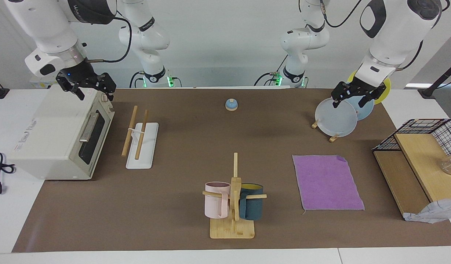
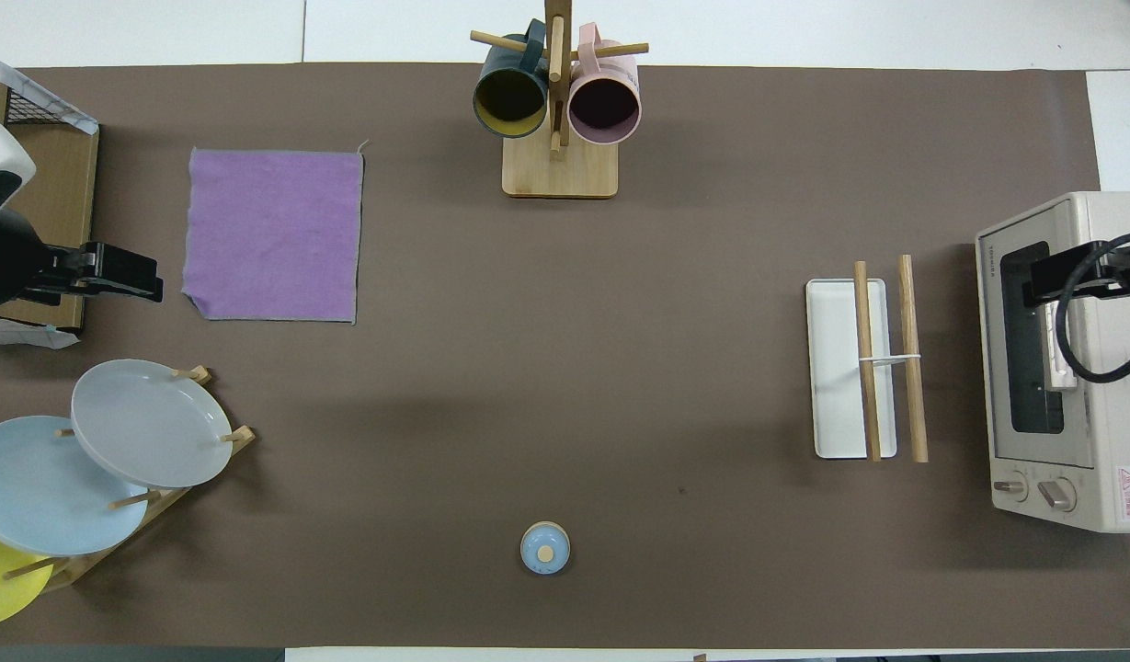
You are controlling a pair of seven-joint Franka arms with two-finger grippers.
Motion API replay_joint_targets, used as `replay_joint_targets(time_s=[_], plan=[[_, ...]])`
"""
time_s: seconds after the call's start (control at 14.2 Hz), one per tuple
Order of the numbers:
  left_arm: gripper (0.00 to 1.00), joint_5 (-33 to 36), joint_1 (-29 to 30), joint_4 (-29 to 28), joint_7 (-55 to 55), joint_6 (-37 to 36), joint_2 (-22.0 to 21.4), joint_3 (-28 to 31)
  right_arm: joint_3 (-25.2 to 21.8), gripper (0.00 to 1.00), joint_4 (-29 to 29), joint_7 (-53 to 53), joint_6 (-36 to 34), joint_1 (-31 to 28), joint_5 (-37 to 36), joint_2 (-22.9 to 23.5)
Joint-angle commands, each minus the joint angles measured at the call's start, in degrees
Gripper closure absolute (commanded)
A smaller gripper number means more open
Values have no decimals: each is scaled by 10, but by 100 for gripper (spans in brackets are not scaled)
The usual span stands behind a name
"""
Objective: Fold towel and hang on rack
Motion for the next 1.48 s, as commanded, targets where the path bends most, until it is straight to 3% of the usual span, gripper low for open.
replay_joint_targets(time_s=[0.0,0.7,0.99,1.41], plan=[[0,11,-2,-9,1,1,-12,5,3,0,-17,-12,13,-5,10,-12],[0,11,-2,-11,1,-9,-14,5,3,0,-42,2,31,30,17,-24],[0,11,-2,-10,-1,-15,-19,5,3,0,-58,28,69,37,108,-25],[0,12,-2,-32,2,-8,-34,5,3,0,-74,228,81,82,220,-31]])
